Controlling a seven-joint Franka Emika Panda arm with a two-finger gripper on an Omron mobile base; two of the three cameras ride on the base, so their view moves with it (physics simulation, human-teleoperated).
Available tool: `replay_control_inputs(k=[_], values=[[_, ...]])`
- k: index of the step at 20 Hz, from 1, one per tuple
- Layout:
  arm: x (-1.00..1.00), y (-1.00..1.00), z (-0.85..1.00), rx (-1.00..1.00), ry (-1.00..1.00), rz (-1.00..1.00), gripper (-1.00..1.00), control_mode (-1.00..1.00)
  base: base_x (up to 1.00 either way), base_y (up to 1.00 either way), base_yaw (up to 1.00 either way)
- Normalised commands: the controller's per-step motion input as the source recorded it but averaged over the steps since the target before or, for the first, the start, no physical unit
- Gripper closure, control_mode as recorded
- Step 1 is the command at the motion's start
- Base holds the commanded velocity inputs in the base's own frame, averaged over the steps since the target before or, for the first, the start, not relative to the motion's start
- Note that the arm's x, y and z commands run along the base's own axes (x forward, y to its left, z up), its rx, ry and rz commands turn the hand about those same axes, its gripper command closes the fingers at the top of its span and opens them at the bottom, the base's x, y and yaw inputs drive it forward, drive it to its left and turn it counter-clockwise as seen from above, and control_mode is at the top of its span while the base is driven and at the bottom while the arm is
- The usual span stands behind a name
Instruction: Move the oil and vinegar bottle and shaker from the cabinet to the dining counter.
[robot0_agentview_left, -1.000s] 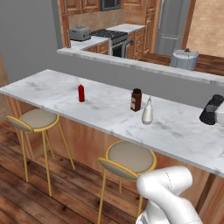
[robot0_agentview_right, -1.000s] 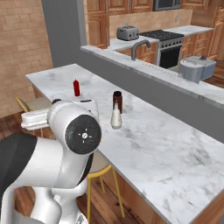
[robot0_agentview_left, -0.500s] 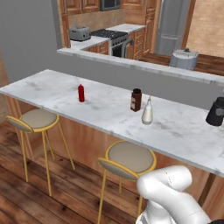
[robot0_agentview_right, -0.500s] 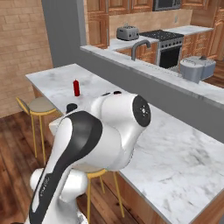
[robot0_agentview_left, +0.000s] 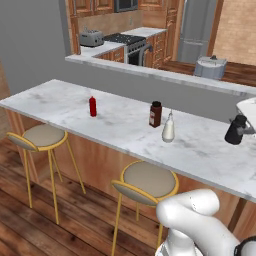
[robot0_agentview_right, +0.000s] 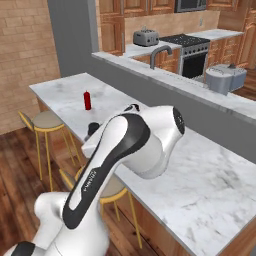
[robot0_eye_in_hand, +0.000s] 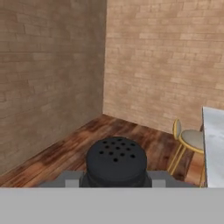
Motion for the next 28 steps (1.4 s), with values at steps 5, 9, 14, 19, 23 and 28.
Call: replay_control_inputs(k=[5,9,14,19,23,28], values=[[0.34,-0.13,-0.25,0.00,0.00,-0.03,1.00,-1.00,0.00,0.00,0.00],[0.30,-0.04,-0.35,-0.03,0.00,-0.16,1.00,-1.00,0.00,0.00,0.00],[0.34,0.00,-0.29,-0.08,0.00,-0.24,1.00,-1.00,0.00,0.00,0.00],[0.30,0.00,-0.31,-0.06,0.00,-0.21,1.00,-1.00,0.00,0.00,0.00],[0.36,-0.12,-0.28,0.00,0.00,-0.02,1.00,-1.00,0.00,0.00,0.00],[0.33,-0.16,-0.29,0.00,0.00,0.00,1.00,-1.00,0.00,0.00,0.00]])
